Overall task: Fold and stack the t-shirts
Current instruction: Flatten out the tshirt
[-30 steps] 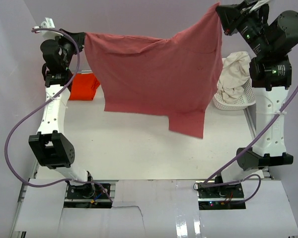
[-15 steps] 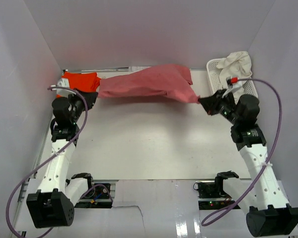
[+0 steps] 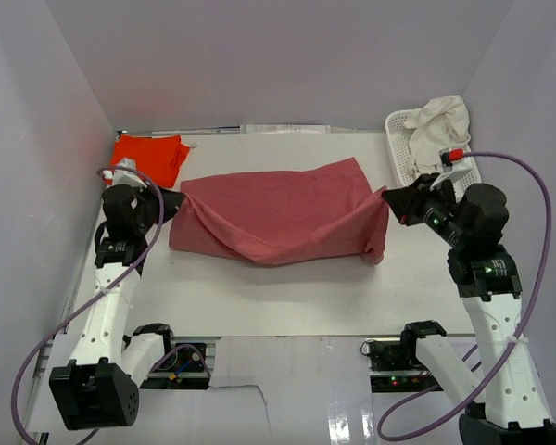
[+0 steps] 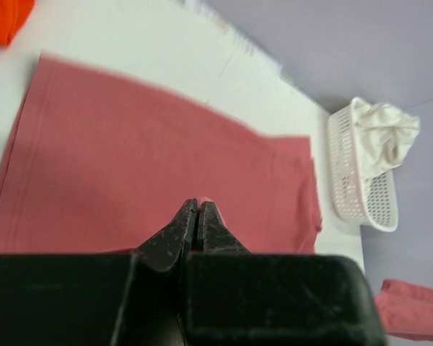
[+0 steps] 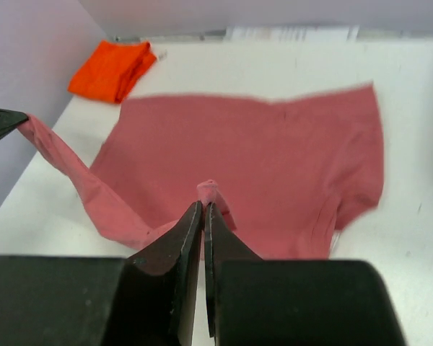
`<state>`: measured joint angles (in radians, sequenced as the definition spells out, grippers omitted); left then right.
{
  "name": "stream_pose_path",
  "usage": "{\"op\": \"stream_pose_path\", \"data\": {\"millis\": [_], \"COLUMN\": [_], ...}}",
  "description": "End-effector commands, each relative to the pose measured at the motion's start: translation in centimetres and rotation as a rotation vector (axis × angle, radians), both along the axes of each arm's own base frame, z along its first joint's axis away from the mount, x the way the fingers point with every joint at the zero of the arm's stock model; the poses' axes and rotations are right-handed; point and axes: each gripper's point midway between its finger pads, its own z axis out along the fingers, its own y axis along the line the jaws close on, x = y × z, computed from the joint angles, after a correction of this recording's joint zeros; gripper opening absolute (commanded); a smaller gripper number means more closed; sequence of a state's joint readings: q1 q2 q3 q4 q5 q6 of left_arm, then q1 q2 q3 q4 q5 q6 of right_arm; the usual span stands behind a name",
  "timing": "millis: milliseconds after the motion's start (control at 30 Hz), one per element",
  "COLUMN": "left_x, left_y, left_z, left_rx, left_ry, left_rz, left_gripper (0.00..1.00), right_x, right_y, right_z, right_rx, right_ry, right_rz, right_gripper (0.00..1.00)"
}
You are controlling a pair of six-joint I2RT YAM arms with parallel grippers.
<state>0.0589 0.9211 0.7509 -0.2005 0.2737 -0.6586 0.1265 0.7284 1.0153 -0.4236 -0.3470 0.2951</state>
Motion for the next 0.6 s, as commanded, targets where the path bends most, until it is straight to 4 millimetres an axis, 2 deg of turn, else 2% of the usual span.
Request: {"op": "stream_pose_path", "data": {"millis": [0,67,167,200,233,267,300,333,367,400,467,567], "left_x": [0.3,-0.5,-1.9,-1.9,-1.4,-0.9,-0.9,0.1,0.0,-0.3,-1.5,-3.5], "left_y": [0.0,0.1,0.6,1.1,1.5,1.7,1.7,1.6,1.5,1.3,1.1,1.0], "left_z": [9.5,12.4,15.1,16.0,16.2,16.4,19.0,18.7,20.0,22.0,23.9,26.3], "left_rx": [0.028,0.031,0.037,0.042,0.044,0.042,0.044,0.044,0.040,0.033,0.013,0.004], "left_ry": [-0.252,-0.327,-0.408,-0.429,-0.424,-0.411,-0.448,-0.409,-0.431,-0.485,-0.546,-0.637], "left_rz": [-0.007,0.003,0.040,0.074,0.093,0.105,0.104,0.094,0.086,0.082,0.080,0.081], "left_gripper": [0.00,0.00,0.00,0.00,0.00,0.00,0.00,0.00,0.00,0.00,0.00,0.00], "right_x": [-1.6,-2.6,-4.8,-4.4,-5.3,-5.3,-4.3,-6.0,-6.4,-6.7,-8.0,-11.8], "right_y": [-0.3,-0.6,-0.8,-1.2,-1.6,-1.7,-1.6,-1.7,-1.6,-1.5,-1.6,-2.1], "right_z": [10.0,12.1,16.2,17.1,19.6,20.6,21.3,24.2,25.3,26.2,28.2,30.5], "right_rx": [-0.014,-0.043,-0.058,-0.063,-0.068,-0.078,-0.091,-0.088,-0.086,-0.089,-0.087,-0.083], "right_ry": [-0.290,-0.366,-0.490,-0.495,-0.539,-0.551,-0.544,-0.612,-0.637,-0.662,-0.742,-0.888], "right_rz": [0.007,0.009,0.012,-0.015,-0.027,-0.036,-0.031,-0.029,-0.023,-0.013,-0.013,-0.029], "right_gripper": [0.08,0.08,0.08,0.08,0.08,0.08,0.08,0.08,0.08,0.08,0.08,0.08]}}
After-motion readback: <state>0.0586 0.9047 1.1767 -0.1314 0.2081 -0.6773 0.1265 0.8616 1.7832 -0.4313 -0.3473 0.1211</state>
